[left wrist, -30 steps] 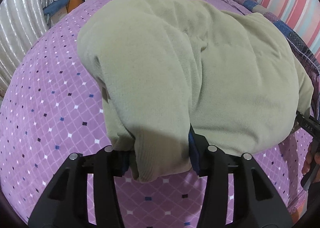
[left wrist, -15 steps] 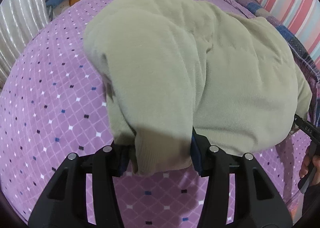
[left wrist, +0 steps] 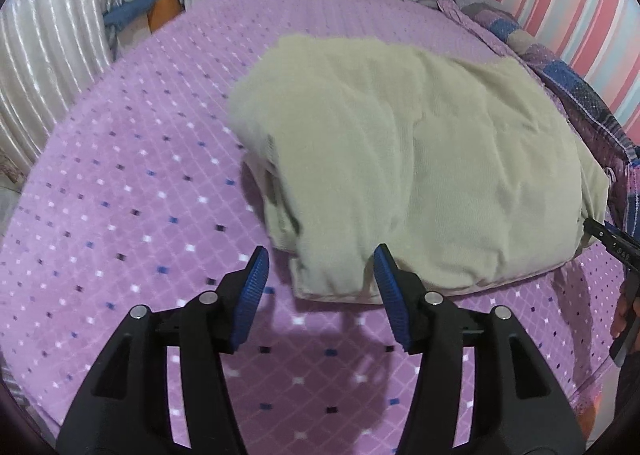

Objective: Fold large clothes
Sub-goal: 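Open both tools and release the folded jacket onto the bed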

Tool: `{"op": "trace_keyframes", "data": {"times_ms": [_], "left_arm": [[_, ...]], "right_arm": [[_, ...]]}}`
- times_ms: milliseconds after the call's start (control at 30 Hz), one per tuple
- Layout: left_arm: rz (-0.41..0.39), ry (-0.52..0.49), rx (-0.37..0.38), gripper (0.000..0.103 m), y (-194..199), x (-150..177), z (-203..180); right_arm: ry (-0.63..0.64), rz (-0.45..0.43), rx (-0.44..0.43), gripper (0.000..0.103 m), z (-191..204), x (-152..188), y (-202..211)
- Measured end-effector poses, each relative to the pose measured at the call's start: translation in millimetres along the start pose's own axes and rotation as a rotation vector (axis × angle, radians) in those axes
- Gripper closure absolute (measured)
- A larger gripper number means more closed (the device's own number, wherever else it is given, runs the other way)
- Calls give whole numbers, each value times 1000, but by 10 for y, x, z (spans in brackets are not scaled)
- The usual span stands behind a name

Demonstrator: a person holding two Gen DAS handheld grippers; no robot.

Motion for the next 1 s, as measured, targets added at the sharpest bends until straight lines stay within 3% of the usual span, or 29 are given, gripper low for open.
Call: {"op": "trace_keyframes", "data": {"times_ms": [67, 267, 533, 767, 867, 1000], "left_arm": [[-14, 12, -9, 42, 54, -17, 60], [18, 52, -51, 39, -111, -56, 225], [33, 26, -129, 32, -448, -151, 226], [2, 10, -148, 31, -293, -147, 112], [-51, -13, -169, 4, -63, -106, 4], [-112, -38, -174, 3, 234, -73, -207]], "right_arm": [[-20, -4, 2, 37, -54, 19, 30], [-82, -4, 16, 25, -196, 22, 34], [-105, 51, 95, 12, -282, 27, -352], [-109, 39, 101, 11, -234, 45, -242], [-71, 0, 90, 11, -100, 30, -17], [-53, -50, 62, 8, 114, 0, 309]]}}
Point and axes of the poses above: each gripper's, at about its wrist camera, not at the fingertips, and y roughly against the way its jaws point, z to its left, x to its underside, the point moved 1 cm from there along -y, roughly the way its jaws point, and after that the axes turned 5 degrees about y, right-handed, at the moved point
